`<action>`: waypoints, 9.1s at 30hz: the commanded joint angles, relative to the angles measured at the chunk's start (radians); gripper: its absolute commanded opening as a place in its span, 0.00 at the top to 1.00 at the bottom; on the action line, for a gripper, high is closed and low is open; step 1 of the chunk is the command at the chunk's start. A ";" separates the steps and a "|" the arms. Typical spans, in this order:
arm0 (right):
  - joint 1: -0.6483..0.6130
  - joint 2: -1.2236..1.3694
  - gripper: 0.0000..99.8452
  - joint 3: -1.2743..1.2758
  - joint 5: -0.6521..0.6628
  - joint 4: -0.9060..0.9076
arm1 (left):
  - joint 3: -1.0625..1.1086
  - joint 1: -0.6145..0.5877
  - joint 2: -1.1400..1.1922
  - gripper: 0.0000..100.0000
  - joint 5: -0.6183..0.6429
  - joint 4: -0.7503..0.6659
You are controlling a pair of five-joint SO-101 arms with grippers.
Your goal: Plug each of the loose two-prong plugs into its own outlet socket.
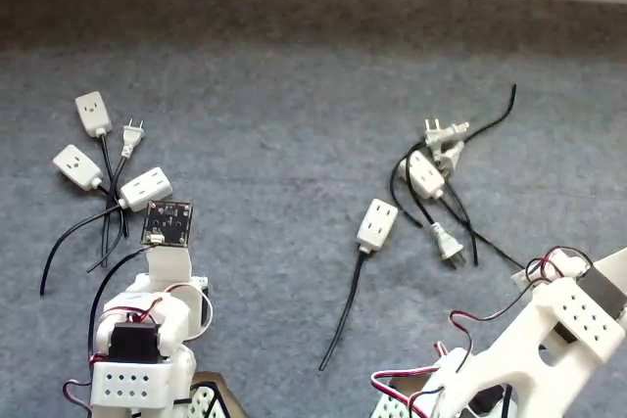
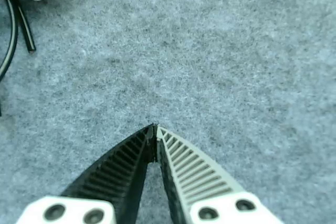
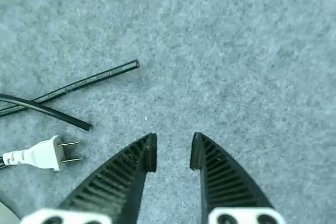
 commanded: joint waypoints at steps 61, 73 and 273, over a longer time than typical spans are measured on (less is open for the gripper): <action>0.064 -0.012 0.99 0.409 -0.003 -0.240 | -2.459 -0.346 2.037 0.83 -0.560 0.482; 0.062 -0.012 0.99 0.409 -0.003 -0.240 | -2.703 -0.309 2.549 0.83 -0.560 0.480; -0.021 -0.010 0.99 0.409 -0.002 -0.243 | -3.181 -0.289 3.135 0.83 -0.548 0.480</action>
